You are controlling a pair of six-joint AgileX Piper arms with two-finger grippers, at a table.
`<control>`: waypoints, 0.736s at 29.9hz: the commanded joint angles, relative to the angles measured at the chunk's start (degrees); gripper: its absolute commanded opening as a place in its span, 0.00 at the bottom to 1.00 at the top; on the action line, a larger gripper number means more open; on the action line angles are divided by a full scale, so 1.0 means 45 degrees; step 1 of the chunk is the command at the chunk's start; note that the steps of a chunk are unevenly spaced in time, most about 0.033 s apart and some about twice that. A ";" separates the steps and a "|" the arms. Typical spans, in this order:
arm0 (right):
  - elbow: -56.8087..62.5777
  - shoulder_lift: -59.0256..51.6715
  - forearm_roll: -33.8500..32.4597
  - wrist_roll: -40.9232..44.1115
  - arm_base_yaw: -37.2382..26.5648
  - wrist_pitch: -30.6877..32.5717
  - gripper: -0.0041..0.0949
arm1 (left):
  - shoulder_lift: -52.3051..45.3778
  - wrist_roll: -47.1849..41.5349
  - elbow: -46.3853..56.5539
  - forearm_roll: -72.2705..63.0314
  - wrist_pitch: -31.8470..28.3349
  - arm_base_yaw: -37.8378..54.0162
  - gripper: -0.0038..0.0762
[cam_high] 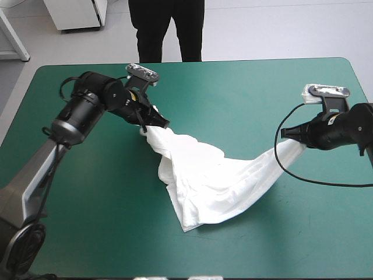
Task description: Fold the cloth
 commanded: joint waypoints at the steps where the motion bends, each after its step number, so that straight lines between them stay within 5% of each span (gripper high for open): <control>1: -0.2013 -0.0426 0.0227 -0.0291 0.0037 0.0040 0.02 | -0.1755 -0.0168 -0.0939 0.0169 -0.0432 -0.0008 0.04; 22: -1.3115 -0.0124 0.0891 -0.1004 0.0037 -0.0434 0.02 | -0.2638 0.0220 -1.1188 -0.0697 -0.1630 -0.0008 0.04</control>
